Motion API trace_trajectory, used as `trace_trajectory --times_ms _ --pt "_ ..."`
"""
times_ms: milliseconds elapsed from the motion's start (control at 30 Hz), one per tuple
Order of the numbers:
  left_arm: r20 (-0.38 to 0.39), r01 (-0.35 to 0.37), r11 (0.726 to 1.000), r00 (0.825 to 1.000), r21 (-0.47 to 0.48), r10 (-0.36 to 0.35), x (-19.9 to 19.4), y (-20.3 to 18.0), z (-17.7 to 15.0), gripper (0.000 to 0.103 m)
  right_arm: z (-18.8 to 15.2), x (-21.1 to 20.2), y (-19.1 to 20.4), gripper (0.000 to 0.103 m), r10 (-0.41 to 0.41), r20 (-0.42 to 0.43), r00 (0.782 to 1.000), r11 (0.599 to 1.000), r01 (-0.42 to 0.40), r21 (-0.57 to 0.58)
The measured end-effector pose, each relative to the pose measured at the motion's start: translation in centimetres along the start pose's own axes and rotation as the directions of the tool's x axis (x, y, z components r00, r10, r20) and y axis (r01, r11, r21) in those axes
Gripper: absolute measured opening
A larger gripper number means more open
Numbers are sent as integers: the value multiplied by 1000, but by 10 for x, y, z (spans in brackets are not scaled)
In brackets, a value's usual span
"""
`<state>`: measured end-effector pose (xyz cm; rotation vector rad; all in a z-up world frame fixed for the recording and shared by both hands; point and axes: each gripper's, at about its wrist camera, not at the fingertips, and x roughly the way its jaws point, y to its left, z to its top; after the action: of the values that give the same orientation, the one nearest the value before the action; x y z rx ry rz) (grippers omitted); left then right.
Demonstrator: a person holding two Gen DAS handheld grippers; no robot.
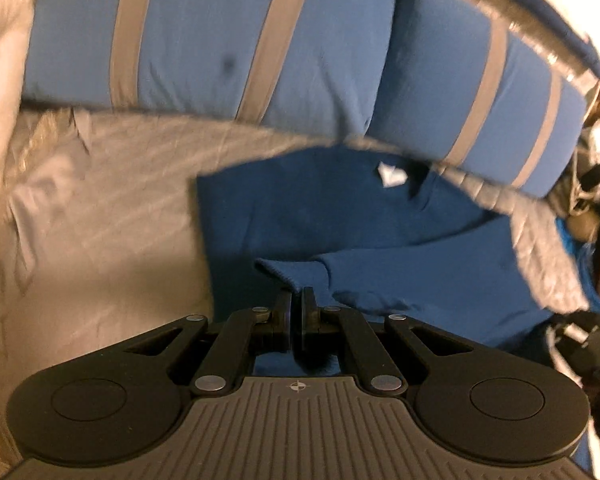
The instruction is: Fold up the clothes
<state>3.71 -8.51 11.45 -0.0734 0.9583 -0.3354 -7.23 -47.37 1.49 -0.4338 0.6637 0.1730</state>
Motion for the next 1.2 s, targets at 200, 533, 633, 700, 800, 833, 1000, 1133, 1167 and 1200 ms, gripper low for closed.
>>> trace_trajectory --times_ms 200,533,633,700,800,833,1000,1133,1167,1200 --pt "-78 -48 998 996 48 52 44 15 -32 6 -2 -2 0 13 25 -22 999 999 -24 28" --pt "-50 -88 982 994 168 98 38 12 -60 26 0 -28 -12 75 49 -34 998 994 -46 96" --pt "-26 -121 978 992 170 127 28 11 -61 37 10 -31 -29 83 64 2 998 968 -63 244" --pt "16 -155 975 988 157 154 19 12 -63 55 16 -26 -37 85 49 9 999 947 -50 316" --pt "78 -178 976 983 126 169 3 14 -69 59 17 -7 -41 85 31 -24 999 930 -20 367" --pt "95 -180 977 981 112 170 -3 15 -72 59 13 1 -40 85 24 -44 999 934 -7 358" --pt "163 -162 987 974 25 156 -39 23 -89 65 -7 27 -36 93 -12 -114 993 937 51 347" --pt "202 -135 991 970 -22 137 -70 30 -102 68 -8 -1 -48 101 -50 -78 996 918 76 390" --pt "210 -129 991 969 -32 133 -77 31 -105 68 -8 -8 -51 103 -59 -69 996 913 81 400" --pt "215 -113 993 969 -43 119 -84 33 -108 68 -8 -17 -53 103 -62 -61 996 913 81 401"
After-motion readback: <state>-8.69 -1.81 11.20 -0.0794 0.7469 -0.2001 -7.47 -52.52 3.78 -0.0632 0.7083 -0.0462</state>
